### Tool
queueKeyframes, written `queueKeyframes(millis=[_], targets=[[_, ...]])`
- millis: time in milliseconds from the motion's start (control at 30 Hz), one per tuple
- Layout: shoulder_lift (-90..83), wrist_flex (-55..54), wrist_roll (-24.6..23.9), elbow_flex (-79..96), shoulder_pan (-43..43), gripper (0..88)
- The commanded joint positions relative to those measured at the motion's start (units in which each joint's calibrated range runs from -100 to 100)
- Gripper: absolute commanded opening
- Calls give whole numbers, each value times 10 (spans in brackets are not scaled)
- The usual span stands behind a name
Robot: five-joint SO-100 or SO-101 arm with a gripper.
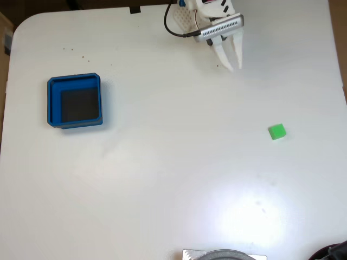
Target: Pick up green cube and drop it in the blue box
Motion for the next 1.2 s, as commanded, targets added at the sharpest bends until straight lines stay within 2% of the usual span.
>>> queueKeyframes(millis=[0, 200, 400, 1167], targets=[[-5, -11, -2, 4, -37, 23], [-4, -11, -2, 1, -99, 23], [19, -13, -2, -16, -110, 23], [449, -11, -2, -435, -109, 25]])
